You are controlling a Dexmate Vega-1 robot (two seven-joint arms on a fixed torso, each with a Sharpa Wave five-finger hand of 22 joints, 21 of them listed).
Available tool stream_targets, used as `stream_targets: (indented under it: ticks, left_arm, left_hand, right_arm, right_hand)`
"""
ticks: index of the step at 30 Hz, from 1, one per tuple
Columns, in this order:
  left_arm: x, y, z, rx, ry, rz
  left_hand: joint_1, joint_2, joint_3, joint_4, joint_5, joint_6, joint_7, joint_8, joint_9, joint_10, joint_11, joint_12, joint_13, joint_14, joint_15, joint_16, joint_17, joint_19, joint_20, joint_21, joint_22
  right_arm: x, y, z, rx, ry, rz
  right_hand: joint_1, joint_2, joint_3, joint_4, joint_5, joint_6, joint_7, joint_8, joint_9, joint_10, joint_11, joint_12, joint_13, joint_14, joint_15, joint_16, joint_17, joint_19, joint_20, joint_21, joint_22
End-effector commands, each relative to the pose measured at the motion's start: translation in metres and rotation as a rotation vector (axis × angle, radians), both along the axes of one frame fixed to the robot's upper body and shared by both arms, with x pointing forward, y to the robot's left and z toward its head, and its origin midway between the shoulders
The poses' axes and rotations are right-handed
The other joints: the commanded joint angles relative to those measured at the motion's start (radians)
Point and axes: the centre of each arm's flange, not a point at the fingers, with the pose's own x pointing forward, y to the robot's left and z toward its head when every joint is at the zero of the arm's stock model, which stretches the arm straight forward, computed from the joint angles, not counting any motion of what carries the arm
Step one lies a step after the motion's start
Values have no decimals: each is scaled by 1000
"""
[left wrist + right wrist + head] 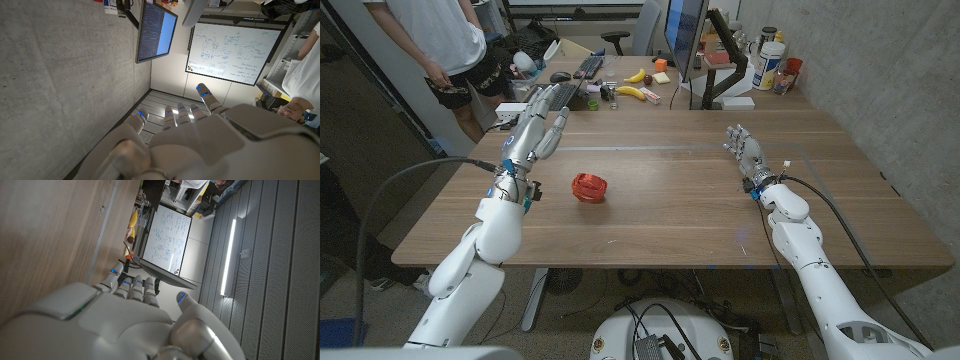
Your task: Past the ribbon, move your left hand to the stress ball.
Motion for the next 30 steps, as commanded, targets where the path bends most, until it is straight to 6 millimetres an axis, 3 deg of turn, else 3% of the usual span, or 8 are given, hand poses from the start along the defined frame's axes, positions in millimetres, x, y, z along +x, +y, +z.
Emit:
stream_targets:
  ticks: [1,30]
  left_arm:
    - [-10,0,-6,7,28,54]
    - [-26,4,-23,-7,127,181]
  left_hand:
    - [14,44,9,-3,-1,-2,-7,-3,3,-1,9,1,4,-4,-1,0,3,-157,9,-2,4]
    - [25,48,19,-4,-3,4,-8,-4,3,-3,18,-2,4,-1,8,-2,4,-151,27,-6,5]
  right_arm:
    - [-2,-1,1,-8,-5,2]
    - [-2,2,0,-23,-2,8]
  right_hand:
    - [-7,101,1,0,7,8,1,3,4,6,2,2,3,-2,-6,4,6,5,-65,-2,4]
    - [-8,101,0,0,8,7,1,2,3,7,1,2,3,-2,-6,3,6,7,-64,-9,4]
